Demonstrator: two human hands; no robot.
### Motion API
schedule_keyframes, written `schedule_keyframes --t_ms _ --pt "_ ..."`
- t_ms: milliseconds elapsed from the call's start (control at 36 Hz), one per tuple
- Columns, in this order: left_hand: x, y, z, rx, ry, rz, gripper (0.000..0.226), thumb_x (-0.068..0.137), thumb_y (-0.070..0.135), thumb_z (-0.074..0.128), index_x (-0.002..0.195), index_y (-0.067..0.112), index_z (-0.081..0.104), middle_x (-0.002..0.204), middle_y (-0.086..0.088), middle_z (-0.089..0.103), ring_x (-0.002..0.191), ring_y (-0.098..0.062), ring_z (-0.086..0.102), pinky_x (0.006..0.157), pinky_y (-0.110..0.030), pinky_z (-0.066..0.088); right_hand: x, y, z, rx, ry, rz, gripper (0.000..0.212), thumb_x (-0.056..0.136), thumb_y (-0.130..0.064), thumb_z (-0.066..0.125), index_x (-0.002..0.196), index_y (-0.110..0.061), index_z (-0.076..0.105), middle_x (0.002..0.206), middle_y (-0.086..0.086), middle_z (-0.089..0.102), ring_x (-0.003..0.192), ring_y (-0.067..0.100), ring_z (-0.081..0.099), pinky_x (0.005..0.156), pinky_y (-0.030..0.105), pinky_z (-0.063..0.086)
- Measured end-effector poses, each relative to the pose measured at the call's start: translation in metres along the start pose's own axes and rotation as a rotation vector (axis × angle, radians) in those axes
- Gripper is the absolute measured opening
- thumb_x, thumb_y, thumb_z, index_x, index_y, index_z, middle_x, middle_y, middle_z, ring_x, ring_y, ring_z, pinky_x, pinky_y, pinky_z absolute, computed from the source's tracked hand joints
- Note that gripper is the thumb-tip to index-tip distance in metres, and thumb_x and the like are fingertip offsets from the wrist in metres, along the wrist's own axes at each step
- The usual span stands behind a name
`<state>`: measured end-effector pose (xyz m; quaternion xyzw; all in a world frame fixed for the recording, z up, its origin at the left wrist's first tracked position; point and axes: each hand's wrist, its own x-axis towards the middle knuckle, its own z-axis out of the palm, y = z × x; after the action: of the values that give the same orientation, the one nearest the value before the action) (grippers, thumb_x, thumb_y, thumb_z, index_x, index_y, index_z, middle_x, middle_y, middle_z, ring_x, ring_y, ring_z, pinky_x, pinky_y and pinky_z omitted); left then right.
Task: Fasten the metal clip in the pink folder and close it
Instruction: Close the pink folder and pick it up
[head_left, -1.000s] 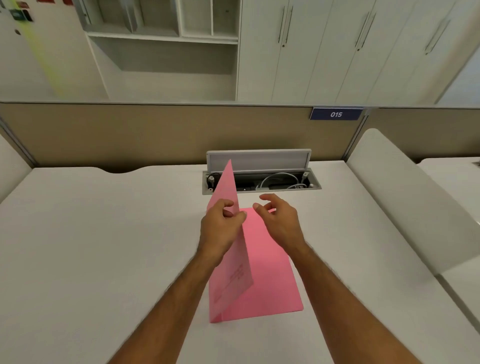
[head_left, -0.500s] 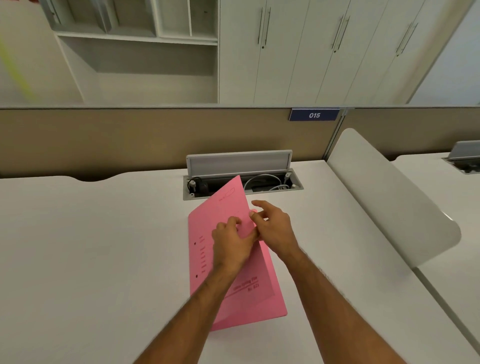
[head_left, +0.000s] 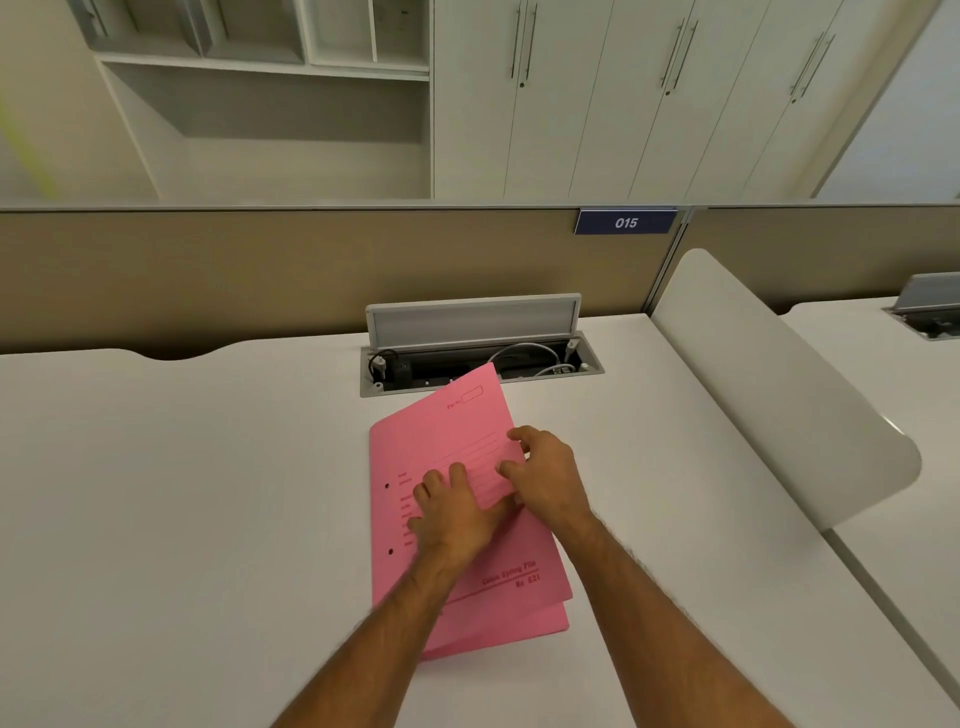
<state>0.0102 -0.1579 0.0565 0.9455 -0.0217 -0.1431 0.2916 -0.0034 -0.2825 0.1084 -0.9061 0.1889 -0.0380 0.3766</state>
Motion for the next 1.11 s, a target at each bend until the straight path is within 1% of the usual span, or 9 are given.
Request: schedule_keyframes --t_ms 111,333,556,639,778,889,944,1000,1111 --pt "0.001 -0.017 0.004 0.069 -0.05 -0.05 0.101 0.066 0.09 0.052 0.141 0.025 0.031 0.144 -0.009 0.033 0.133 -0.031 0.031 0.101 -0.056 0.042 -0.002 0.006 0.009 -0.054 -0.005 0.02 0.057 0.088 -0.024 0.071 0.14 -0.017 0.051 0.129 0.008 0.056 0.114 0.025 0.06 0.092 0.034 0.052" --pt "0.004 -0.048 0.004 0.198 -0.051 -0.176 0.116 0.066 0.087 0.058 0.153 0.022 0.017 0.162 -0.017 0.011 0.149 -0.039 0.013 0.113 -0.065 0.031 -0.007 0.018 0.03 -0.16 -0.073 0.082 0.066 0.084 -0.033 0.073 0.14 -0.019 0.043 0.131 0.008 0.045 0.124 0.026 0.043 0.095 0.042 0.05" --pt "0.001 -0.074 -0.001 0.189 0.009 -0.314 0.102 0.068 0.07 0.075 0.143 0.021 0.026 0.142 -0.018 0.035 0.135 -0.034 0.035 0.105 -0.053 0.043 -0.005 0.034 0.048 -0.318 -0.153 0.124 0.065 0.08 -0.035 0.075 0.133 -0.02 0.041 0.128 0.008 0.043 0.123 0.027 0.04 0.099 0.047 0.049" --pt "0.0 -0.079 -0.008 0.183 0.0 -0.35 0.1 0.07 0.063 0.078 0.143 0.02 0.025 0.137 -0.017 0.038 0.132 -0.032 0.037 0.102 -0.05 0.044 -0.005 0.041 0.054 -0.364 -0.201 0.121 0.07 0.077 -0.031 0.076 0.134 -0.02 0.039 0.131 0.009 0.043 0.123 0.028 0.038 0.101 0.048 0.048" --pt "0.001 -0.08 -0.02 0.027 -0.031 -0.408 0.096 0.072 0.039 0.086 0.142 0.018 0.024 0.135 -0.018 0.035 0.128 -0.035 0.04 0.093 -0.048 0.05 -0.011 0.05 0.066 -0.434 -0.277 0.125 0.086 0.073 -0.039 0.081 0.142 -0.023 0.032 0.138 0.01 0.038 0.129 0.03 0.033 0.104 0.049 0.04" --pt "0.007 -0.083 -0.029 -0.162 -0.025 -0.475 0.082 0.074 0.021 0.086 0.133 0.01 0.03 0.133 -0.021 0.042 0.12 -0.038 0.051 0.082 -0.042 0.051 -0.014 0.055 0.073 -0.459 -0.27 0.123 0.088 0.075 -0.044 0.079 0.145 -0.023 0.03 0.14 0.01 0.038 0.131 0.03 0.033 0.106 0.049 0.037" --pt "0.009 -0.087 -0.031 -0.299 -0.022 -0.469 0.07 0.076 0.01 0.083 0.127 0.005 0.034 0.126 -0.021 0.055 0.108 -0.037 0.061 0.077 -0.04 0.055 -0.013 0.056 0.074 -0.465 -0.268 0.124 0.087 0.076 -0.044 0.078 0.145 -0.024 0.03 0.14 0.01 0.039 0.131 0.03 0.033 0.107 0.049 0.037" --pt "0.009 -0.092 -0.033 -0.421 -0.018 -0.465 0.057 0.08 0.001 0.075 0.124 0.001 0.039 0.12 -0.02 0.061 0.093 -0.032 0.063 0.07 -0.038 0.056 -0.012 0.055 0.075 -0.474 -0.269 0.126 0.087 0.077 -0.044 0.078 0.146 -0.023 0.03 0.14 0.01 0.039 0.131 0.031 0.033 0.107 0.049 0.036" --pt "0.007 -0.098 -0.036 -0.561 -0.031 -0.42 0.033 0.084 -0.004 0.06 0.116 0.0 0.055 0.109 -0.018 0.067 0.084 -0.027 0.065 0.056 -0.03 0.05 -0.01 0.053 0.078 -0.485 -0.267 0.123 0.087 0.077 -0.044 0.077 0.146 -0.022 0.028 0.14 0.011 0.04 0.13 0.032 0.035 0.107 0.049 0.036"
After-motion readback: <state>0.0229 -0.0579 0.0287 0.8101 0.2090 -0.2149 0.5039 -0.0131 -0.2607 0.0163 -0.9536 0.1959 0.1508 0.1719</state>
